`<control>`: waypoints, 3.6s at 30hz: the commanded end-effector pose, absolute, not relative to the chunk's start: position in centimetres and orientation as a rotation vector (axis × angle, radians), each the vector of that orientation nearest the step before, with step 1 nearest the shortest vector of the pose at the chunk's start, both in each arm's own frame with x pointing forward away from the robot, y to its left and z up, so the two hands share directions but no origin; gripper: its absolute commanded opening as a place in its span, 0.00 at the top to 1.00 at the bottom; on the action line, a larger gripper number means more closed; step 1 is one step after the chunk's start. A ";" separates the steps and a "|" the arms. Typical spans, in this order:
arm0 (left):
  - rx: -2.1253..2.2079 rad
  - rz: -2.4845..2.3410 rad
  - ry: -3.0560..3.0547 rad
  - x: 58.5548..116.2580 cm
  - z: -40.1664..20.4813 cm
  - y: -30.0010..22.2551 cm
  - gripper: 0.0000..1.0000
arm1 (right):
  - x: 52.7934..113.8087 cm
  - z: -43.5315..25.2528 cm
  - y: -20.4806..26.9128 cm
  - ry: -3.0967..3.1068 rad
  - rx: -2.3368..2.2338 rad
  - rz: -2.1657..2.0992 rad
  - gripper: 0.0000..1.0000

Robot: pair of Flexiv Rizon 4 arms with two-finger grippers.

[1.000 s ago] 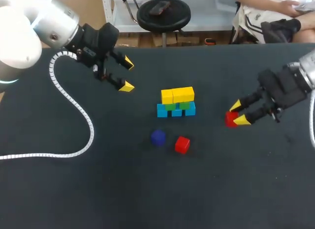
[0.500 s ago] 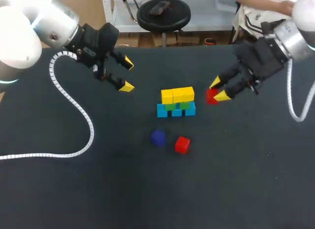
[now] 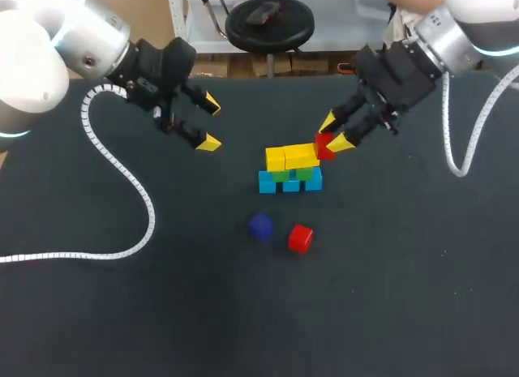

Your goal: Place the blue cubes, place green cubes on the blue cubes, place the yellow cubes on the green cubes, then place the red cubes on the yellow cubes, and place purple cube on the red cubes.

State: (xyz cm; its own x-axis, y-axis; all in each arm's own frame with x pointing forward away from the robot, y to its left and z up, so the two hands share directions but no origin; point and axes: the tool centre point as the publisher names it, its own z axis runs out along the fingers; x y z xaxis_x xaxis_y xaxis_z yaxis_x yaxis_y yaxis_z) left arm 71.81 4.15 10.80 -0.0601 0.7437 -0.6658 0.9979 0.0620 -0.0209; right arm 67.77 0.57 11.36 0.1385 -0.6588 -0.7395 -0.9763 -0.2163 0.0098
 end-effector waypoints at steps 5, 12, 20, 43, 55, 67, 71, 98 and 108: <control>1.735 -0.687 1.854 72.0 10.8 4.2 0.00 | 67.5 12.0 2.0 1.510 -1.943 0.866 1.00; 1.735 -0.687 1.854 72.0 10.8 4.2 0.00 | 67.4 12.1 2.1 1.511 -1.942 0.863 1.00; 1.735 -0.687 1.854 72.0 10.8 4.2 0.00 | 67.4 11.8 2.1 1.524 -1.936 0.875 1.00; 1.735 -0.687 1.854 72.0 10.8 4.2 0.00 | 69.2 10.4 3.3 1.580 -1.930 0.897 1.00; 1.735 -0.687 1.854 72.0 10.8 4.2 0.00 | 70.2 9.7 3.4 1.601 -1.926 0.927 1.00; 1.735 -0.687 1.854 72.0 10.8 4.2 0.00 | 70.1 9.5 3.4 1.625 -1.928 0.935 1.00; 1.735 -0.687 1.854 72.0 10.8 4.2 0.00 | 70.2 9.5 3.6 1.625 -1.933 0.937 1.00; 1.735 -0.687 1.854 72.0 10.8 4.2 0.00 | 70.8 9.0 3.6 1.645 -1.933 0.932 1.00; 1.735 -0.687 1.854 72.0 10.8 4.2 0.00 | 71.1 9.0 3.7 1.646 -1.937 0.931 1.00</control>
State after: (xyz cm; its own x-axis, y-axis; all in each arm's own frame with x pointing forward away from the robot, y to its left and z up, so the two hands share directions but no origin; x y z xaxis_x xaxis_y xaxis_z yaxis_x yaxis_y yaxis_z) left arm 71.81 4.15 10.80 -0.0602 0.7437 -0.6659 0.9979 0.0620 -0.0209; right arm 70.86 3.65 8.95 0.0694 -0.6847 -0.7255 -0.9754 -0.1990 0.0945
